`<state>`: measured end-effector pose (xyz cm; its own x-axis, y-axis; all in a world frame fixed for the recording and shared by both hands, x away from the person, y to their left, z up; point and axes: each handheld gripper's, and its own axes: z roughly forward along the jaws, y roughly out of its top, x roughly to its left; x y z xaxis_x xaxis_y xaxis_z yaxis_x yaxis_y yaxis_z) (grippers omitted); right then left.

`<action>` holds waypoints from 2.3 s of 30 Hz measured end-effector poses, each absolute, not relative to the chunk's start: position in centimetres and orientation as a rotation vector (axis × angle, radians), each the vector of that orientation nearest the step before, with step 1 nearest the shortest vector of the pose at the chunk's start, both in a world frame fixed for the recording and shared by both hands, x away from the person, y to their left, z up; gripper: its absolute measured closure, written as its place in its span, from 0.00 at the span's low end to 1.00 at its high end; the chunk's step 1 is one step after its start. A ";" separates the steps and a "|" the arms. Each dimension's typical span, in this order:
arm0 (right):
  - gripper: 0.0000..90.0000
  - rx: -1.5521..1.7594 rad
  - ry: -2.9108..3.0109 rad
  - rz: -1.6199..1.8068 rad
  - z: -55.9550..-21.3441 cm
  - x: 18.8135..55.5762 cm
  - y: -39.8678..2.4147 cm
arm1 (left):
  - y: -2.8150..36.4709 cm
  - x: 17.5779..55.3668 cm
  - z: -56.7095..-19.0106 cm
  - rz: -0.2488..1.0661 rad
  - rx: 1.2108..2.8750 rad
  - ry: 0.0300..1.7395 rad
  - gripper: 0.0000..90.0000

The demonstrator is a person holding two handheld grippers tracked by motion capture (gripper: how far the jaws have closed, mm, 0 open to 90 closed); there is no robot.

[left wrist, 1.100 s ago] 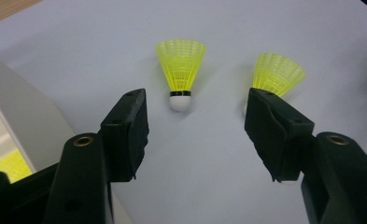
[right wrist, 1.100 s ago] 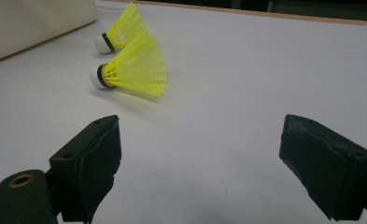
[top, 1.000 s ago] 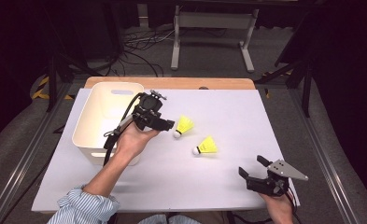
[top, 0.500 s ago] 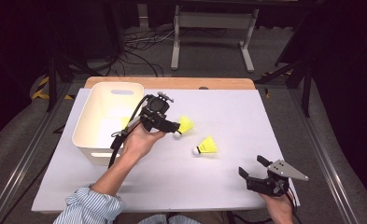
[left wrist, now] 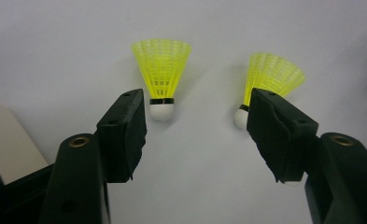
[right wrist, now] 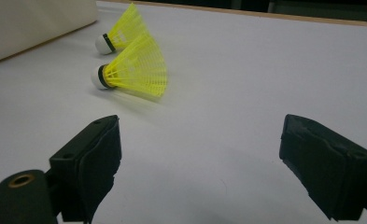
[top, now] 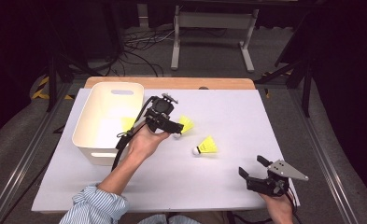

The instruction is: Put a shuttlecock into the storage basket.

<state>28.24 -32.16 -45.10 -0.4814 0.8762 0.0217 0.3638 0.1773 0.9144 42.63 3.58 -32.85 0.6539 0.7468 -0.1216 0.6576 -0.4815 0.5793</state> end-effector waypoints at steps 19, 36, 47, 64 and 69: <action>0.15 1.163 1.936 1.281 -45.1 28.2 -32.2 | 2.2 43.4 -34.4 0.174 2.288 1.112 0.43; 0.15 1.163 1.937 1.279 -45.1 28.3 -32.2 | 1.4 44.4 -35.9 0.166 2.301 1.146 0.43; 0.15 1.163 1.937 1.282 -45.1 28.3 -32.2 | 1.1 44.9 -36.7 0.158 2.312 1.163 0.43; 0.15 1.166 1.937 1.284 -45.1 28.3 -32.2 | 1.0 45.9 -38.2 0.156 2.334 1.201 0.42; 0.15 1.166 1.938 1.283 -45.1 28.3 -32.2 | 0.8 46.2 -38.7 0.147 2.339 1.209 0.42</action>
